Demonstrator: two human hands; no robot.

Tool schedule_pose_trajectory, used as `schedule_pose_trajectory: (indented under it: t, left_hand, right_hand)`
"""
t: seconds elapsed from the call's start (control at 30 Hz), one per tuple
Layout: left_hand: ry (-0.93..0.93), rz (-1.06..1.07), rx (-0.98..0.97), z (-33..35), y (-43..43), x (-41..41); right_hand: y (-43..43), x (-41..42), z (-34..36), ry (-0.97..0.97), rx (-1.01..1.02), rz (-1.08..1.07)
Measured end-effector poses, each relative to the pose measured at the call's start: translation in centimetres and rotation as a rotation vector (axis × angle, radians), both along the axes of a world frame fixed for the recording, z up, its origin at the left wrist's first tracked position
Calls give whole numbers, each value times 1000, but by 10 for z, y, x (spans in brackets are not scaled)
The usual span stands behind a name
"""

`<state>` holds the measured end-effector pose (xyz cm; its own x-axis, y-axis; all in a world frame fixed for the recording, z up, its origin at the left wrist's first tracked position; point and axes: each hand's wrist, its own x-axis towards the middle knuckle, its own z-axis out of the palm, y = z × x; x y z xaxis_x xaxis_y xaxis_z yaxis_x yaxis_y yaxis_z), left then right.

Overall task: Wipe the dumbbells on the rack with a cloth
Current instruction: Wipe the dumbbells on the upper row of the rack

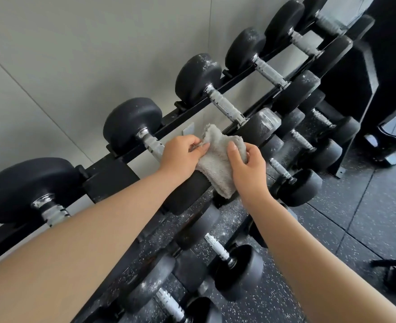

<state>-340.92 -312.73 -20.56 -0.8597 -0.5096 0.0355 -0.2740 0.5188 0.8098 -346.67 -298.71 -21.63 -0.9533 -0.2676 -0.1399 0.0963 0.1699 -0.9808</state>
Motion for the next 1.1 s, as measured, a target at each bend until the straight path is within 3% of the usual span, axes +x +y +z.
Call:
schedule_pose_trajectory:
  t: [0.13,0.5,0.7,0.9,1.1]
  left_hand:
    - [-5,12,-5,-1,-7,-1]
    - [237,140,107,20,-39,11]
    - [298,137,-72,43,-60,27]
    - [355,212,-129,82,-104,45]
    - [280,305,-271,85,-148,63]
  right_hand:
    - [-4,-8,5,57,-28,3]
    - [-40,-14,35,122,-119,98]
    - [-63,-5,46,119,-153,105]
    - [-107,10,66,106,-212,168]
    - [-151,25,65,51,-143,245]
